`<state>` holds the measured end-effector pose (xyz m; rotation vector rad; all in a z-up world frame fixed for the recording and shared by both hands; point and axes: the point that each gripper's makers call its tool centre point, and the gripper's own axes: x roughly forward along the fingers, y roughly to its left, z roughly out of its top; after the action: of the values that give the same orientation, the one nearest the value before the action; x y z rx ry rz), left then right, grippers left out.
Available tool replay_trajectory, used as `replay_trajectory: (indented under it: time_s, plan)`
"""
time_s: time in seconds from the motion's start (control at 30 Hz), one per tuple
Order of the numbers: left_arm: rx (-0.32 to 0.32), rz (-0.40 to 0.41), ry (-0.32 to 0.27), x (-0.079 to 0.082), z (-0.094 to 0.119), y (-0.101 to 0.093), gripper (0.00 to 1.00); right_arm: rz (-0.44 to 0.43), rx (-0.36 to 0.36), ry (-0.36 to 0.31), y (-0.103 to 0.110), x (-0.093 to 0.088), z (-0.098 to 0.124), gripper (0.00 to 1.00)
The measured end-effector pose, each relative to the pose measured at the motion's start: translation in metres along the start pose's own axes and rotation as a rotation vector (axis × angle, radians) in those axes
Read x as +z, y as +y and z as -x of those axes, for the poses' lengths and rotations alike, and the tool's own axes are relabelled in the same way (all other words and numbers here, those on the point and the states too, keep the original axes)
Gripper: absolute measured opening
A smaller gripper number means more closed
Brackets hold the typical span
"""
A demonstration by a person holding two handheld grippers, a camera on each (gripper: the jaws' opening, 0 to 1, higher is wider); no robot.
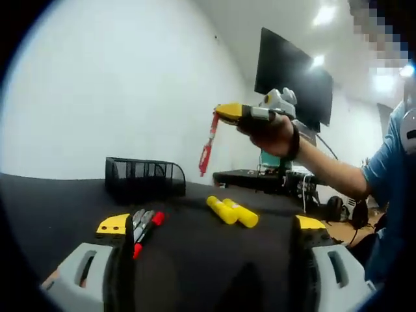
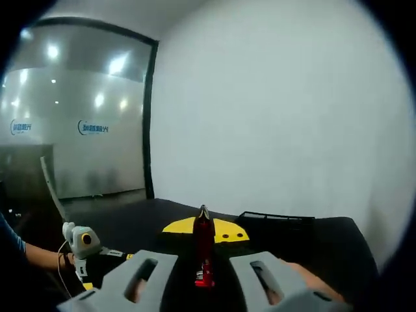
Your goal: Pick up pens and glue sticks and place them into the holder.
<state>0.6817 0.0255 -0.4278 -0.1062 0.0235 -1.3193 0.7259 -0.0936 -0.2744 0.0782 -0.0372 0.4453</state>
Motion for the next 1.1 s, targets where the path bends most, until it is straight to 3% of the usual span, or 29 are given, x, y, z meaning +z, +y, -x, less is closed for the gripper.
replay_trajectory:
  time_s: [0.6, 0.7, 0.77, 1.1]
  plan:
    - [-0.04, -0.006, 0.013, -0.004, 0.002, -0.008, 0.95, 0.002, 0.029, 0.017, -0.031, 0.009, -0.077, 0.05]
    - [-0.041, 0.01, 0.0, -0.001, 0.004, -0.005, 0.94, 0.016, 0.025, 0.02, -0.038, 0.014, -0.094, 0.05]
    - [-0.059, 0.038, -0.038, 0.006, 0.005, -0.008, 0.93, 0.023, 0.025, 0.022, -0.041, 0.017, -0.104, 0.05]
    - [-0.058, 0.026, -0.025, 0.003, 0.005, -0.007, 0.92, 0.048, -0.014, 0.0, -0.074, 0.032, -0.151, 0.05]
